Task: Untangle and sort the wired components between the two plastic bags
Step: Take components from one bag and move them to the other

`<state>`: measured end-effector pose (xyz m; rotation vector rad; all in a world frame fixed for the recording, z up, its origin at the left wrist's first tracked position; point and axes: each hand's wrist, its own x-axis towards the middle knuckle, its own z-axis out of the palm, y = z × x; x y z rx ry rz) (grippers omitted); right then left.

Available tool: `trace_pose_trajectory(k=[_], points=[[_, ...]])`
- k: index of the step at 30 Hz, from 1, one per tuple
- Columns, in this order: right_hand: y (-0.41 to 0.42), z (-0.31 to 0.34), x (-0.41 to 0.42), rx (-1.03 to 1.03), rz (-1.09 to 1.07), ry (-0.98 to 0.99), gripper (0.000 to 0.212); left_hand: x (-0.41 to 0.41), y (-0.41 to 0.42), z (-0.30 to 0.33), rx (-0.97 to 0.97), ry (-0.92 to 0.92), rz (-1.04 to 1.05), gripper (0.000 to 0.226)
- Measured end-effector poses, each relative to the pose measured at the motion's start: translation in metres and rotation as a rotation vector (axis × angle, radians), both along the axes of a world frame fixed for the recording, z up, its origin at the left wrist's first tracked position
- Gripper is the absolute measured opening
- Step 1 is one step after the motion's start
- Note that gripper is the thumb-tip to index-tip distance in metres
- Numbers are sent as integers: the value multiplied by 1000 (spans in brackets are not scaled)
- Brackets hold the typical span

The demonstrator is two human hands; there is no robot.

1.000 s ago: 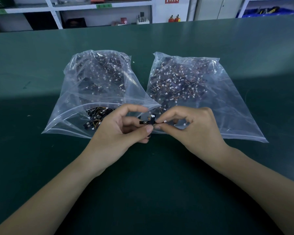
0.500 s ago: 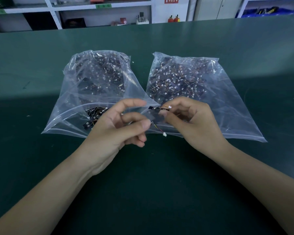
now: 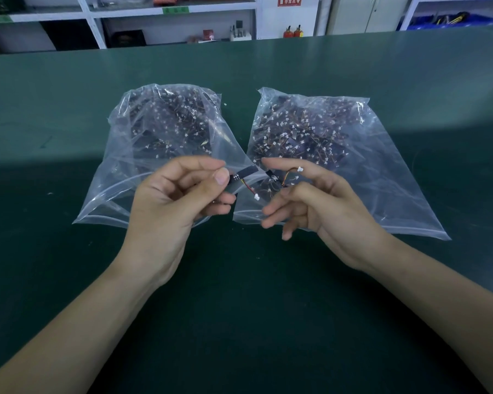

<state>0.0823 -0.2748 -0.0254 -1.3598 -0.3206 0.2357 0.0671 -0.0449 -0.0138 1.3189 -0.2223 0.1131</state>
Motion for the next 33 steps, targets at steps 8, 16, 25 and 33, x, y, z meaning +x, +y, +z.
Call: trace_pose_trajectory(k=[8, 16, 25, 33], points=[[0, 0, -3, -62, 100, 77, 29, -1, -1, -1, 46, -141, -16, 17], [4, -2, -8, -107, 162, 27, 16, -5, -10, -15, 400, -341, 50, 24], [7, -1, -11, -130, -14, -137, 19, -5, -9, -18, 472, -428, 82, 24], [6, -1, -12, -168, -70, -176, 22, -5, -8, -21, 572, -262, 128, 3]])
